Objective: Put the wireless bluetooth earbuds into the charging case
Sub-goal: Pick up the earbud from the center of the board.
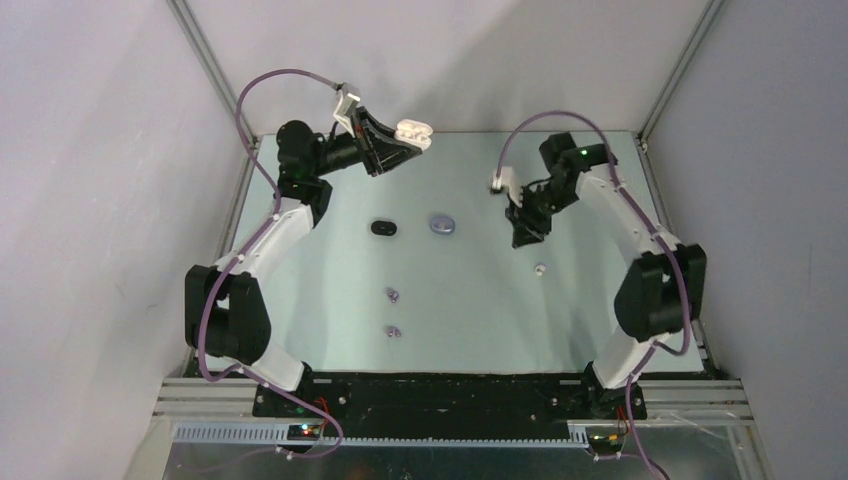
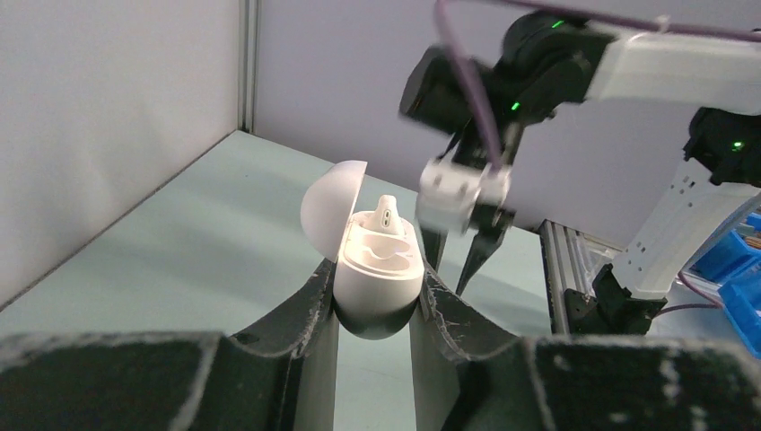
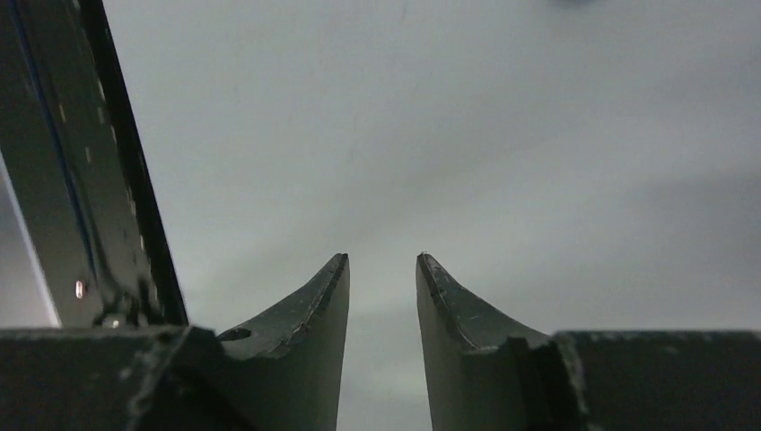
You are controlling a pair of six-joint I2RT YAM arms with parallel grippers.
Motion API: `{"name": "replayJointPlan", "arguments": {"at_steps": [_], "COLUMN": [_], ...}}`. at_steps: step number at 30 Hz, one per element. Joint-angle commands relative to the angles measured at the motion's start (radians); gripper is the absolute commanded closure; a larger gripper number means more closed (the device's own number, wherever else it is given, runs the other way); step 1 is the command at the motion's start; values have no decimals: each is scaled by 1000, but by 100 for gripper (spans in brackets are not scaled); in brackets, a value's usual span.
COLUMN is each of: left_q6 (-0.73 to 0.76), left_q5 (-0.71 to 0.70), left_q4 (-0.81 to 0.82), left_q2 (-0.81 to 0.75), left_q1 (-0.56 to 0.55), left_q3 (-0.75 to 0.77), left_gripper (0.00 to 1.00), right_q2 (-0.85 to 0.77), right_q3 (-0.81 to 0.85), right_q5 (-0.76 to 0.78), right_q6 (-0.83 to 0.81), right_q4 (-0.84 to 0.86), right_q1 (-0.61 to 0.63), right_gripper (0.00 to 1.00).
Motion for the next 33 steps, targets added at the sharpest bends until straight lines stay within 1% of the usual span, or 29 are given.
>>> {"name": "replayJointPlan", "arguments": {"at_steps": [1,5,11,13,18,22,27,33], "left_q6": [1,9,11,12,30,49,53,55], "left_q5": [-13,-12,-14,-16,-21,-21,-27,-34], "left_q4": [1,-12,-19,-20,-47,-68,-75,-81], "left_q2": [-31,-38,-45,-50,-63,-75,-76,-78], "left_q1": [3,6,11,12,13,14,14,15], "left_q3": [3,2,-6,-12,-17,-21,-24,-25], "left_gripper": [100,100,100,100,100,100,100,100], "right_q2": [84,139,216,247,323,348,344,337], "right_q3": [-37,-63,-62,-55,-47,-46,-82,-139], "right_q5": [267,387,514,535,566,569,565,565], "right_q6": [-281,-378,-543,-585,-646,-684,-747,-781], "right_q4": [-231,-180,-121,-114,-87,-64,-40,-5], "right_q1": [0,25,72,81,94,103,98,91], "right_gripper": [65,68,70,70,69,71,74,75]}}
